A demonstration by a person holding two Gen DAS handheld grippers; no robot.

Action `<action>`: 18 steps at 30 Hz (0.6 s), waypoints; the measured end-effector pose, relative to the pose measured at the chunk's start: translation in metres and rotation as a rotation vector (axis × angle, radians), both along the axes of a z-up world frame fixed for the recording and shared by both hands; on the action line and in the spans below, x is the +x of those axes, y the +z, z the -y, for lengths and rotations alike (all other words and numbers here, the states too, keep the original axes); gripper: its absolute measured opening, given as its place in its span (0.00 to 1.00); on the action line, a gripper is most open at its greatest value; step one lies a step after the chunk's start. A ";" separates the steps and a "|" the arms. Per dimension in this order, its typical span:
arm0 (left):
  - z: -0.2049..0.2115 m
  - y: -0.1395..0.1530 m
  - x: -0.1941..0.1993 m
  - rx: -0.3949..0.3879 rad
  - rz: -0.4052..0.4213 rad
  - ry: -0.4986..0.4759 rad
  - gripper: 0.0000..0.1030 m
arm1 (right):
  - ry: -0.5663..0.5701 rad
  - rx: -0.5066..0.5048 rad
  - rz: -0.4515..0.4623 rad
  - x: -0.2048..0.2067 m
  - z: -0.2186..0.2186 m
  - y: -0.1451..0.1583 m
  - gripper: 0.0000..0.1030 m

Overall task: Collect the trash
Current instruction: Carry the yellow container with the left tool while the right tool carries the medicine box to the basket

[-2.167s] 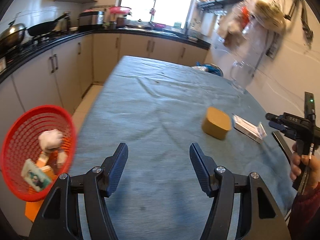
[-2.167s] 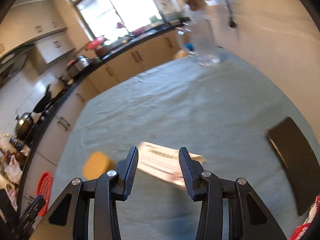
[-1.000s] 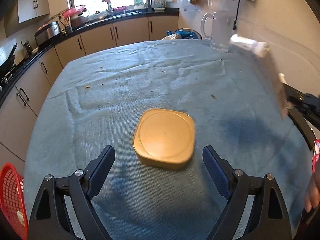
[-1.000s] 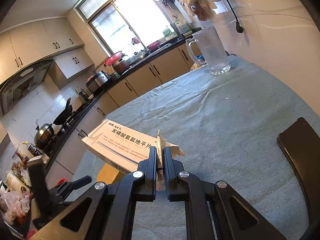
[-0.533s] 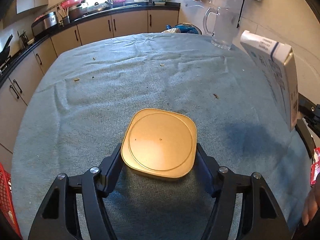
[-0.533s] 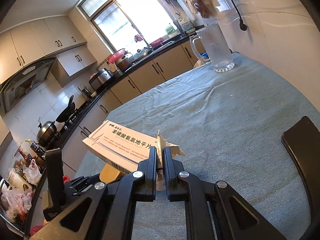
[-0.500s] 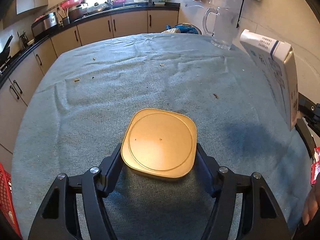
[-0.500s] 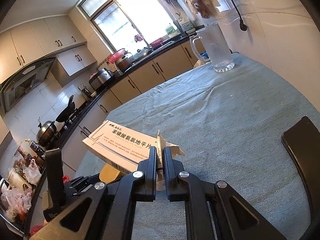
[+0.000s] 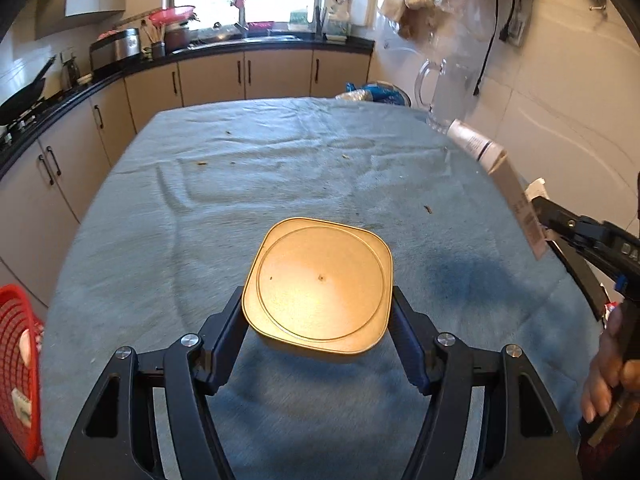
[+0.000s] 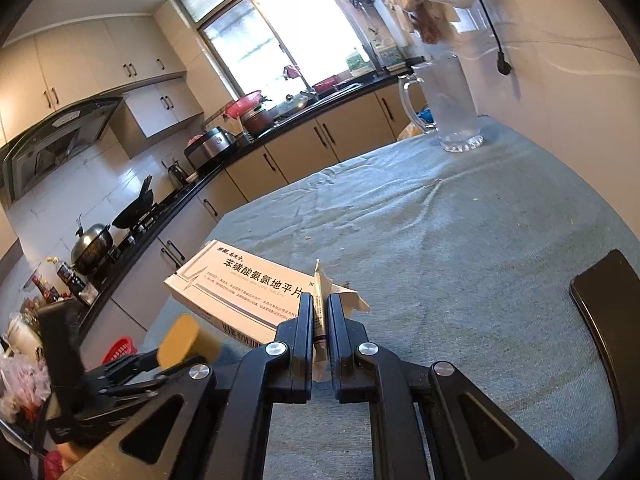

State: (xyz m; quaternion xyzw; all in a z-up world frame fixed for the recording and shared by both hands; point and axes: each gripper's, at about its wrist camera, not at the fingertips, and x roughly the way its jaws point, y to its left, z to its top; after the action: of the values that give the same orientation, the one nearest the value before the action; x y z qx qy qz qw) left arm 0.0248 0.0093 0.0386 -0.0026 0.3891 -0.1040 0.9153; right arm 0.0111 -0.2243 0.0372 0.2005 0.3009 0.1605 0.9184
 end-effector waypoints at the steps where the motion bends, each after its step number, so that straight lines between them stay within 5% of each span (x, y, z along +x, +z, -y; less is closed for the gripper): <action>1: -0.003 0.003 -0.005 -0.003 0.009 0.005 0.64 | 0.006 -0.007 0.003 0.000 -0.002 0.000 0.07; 18: -0.054 0.024 -0.063 -0.019 0.078 0.093 0.64 | 0.064 0.012 -0.063 0.002 -0.024 -0.007 0.07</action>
State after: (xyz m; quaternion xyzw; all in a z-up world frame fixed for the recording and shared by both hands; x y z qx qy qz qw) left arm -0.0387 0.0638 0.0629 -0.0250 0.3515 -0.0651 0.9336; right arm 0.0136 -0.2002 0.0304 0.2012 0.3352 0.1854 0.9016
